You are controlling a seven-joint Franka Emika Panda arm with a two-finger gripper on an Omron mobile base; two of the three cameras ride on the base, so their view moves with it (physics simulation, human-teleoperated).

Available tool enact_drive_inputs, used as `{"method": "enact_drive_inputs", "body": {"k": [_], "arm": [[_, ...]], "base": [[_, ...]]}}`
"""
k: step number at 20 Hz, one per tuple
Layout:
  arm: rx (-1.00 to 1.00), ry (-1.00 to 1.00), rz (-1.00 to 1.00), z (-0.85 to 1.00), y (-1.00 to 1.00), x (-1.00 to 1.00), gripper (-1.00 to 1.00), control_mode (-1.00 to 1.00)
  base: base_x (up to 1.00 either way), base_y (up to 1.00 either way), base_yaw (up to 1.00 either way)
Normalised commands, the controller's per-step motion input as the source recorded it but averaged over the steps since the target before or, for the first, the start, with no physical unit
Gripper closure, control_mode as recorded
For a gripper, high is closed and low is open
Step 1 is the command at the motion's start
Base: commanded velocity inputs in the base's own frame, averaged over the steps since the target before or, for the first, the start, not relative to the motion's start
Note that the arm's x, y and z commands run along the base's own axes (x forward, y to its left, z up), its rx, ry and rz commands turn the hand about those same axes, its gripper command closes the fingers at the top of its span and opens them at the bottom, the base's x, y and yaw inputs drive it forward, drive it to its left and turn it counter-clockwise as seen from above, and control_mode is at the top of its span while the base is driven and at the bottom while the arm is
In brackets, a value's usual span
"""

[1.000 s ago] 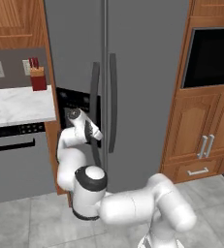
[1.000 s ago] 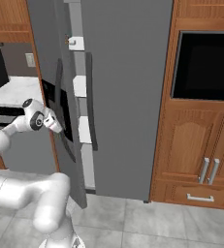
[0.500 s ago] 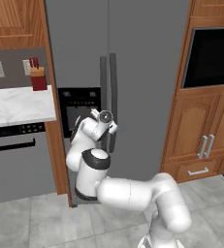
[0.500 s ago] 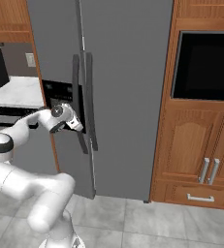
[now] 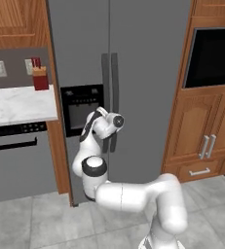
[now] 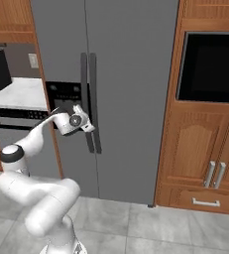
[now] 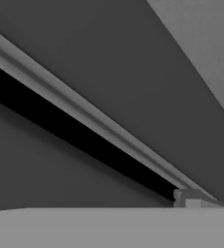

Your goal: There's a steak in the fridge that needs to be moved to the freezer for freezing. Pick up the steak from the fridge, place it on any shelf in the freezer, and close the fridge and freezer doors when done.

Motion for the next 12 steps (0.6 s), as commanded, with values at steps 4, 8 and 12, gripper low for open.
{"method": "enact_drive_inputs", "body": {"k": [4,8,12], "arm": [[0.00,0.01,-0.06,0.18,0.00,0.74,-1.00,-1.00],[0.01,0.07,-0.07,0.29,0.00,0.65,-1.00,-1.00],[0.03,0.13,-0.01,0.22,-0.05,0.78,-1.00,-1.00]], "base": [[0.00,0.00,0.00],[0.00,0.00,0.00],[0.00,0.00,0.00]]}}
